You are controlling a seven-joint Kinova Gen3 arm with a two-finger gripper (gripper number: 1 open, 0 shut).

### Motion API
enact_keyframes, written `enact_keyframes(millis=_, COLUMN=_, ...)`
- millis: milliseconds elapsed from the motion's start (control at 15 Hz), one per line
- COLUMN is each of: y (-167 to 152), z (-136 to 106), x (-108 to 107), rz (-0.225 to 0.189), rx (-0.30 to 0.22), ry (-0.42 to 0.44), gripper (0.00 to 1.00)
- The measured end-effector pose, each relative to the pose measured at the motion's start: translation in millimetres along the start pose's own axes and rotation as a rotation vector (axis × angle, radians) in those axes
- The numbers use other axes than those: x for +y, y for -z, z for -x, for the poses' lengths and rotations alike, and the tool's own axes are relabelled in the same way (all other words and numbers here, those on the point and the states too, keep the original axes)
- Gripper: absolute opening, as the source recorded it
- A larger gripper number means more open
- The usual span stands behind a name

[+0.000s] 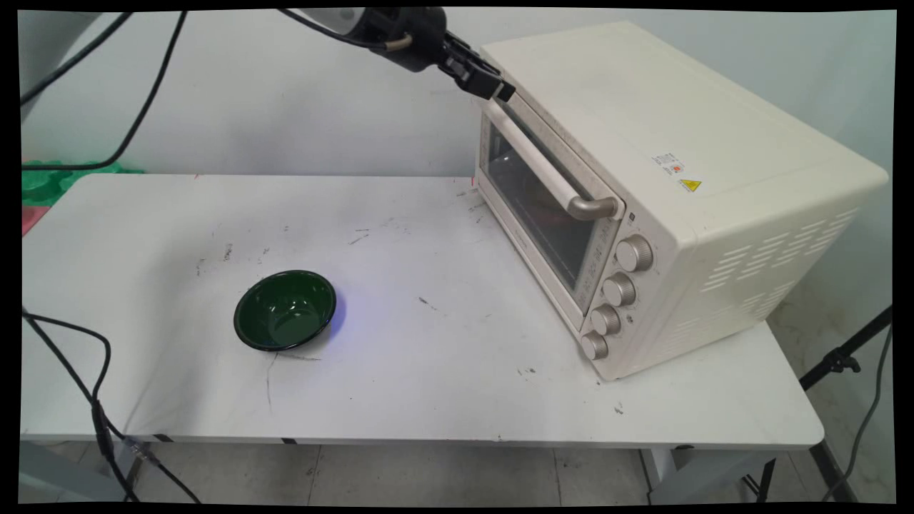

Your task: Open the oven

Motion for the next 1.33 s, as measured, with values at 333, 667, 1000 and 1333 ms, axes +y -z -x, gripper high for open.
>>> enact_keyframes(millis=333, y=-19.0, z=-6.6, x=2.9, rz=-0.015, rx=-0.029, ry=-0.022, gripper=0.0)
enact_keyframes(millis=667, y=-38.4, z=-10.6, x=2.8, rz=-0.03, rx=-0.058, ry=-0.035, gripper=0.0)
enact_keyframes(millis=1000, y=-54.7, z=-13.0, x=2.1, rz=-0.04, rx=-0.08, ry=-0.04, gripper=0.0)
enact_keyframes(millis=1333, y=-67.2, z=-12.5, x=1.9, rz=-0.048, rx=-0.101, ry=-0.042, gripper=0.0)
